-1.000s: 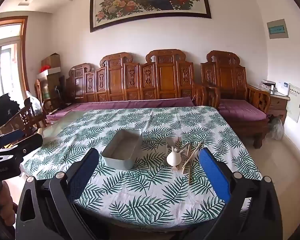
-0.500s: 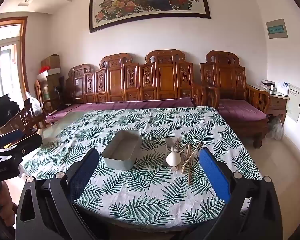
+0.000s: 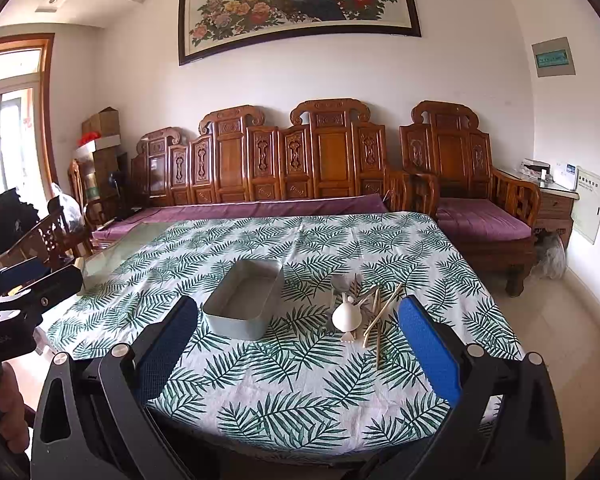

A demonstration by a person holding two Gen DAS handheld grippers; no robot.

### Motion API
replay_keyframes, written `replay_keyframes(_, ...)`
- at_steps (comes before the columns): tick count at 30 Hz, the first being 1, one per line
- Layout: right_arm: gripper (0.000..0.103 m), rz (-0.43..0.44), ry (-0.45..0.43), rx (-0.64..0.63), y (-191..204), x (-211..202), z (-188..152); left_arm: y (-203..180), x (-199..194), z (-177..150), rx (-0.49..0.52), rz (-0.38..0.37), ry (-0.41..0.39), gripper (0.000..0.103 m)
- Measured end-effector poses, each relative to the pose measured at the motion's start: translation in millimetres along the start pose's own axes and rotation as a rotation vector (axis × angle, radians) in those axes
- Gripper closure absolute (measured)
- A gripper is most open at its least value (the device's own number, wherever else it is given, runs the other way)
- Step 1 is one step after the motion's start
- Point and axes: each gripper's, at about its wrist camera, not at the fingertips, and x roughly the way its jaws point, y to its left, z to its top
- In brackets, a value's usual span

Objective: Organize utensils

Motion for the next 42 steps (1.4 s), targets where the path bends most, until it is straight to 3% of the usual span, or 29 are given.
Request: replay_keyframes(42,0.003,0.0,-0.001,0.0,-0.2,-1.2,0.1,-5.0,-6.8,0.6,0.011,-0.007,-0.02,0.007)
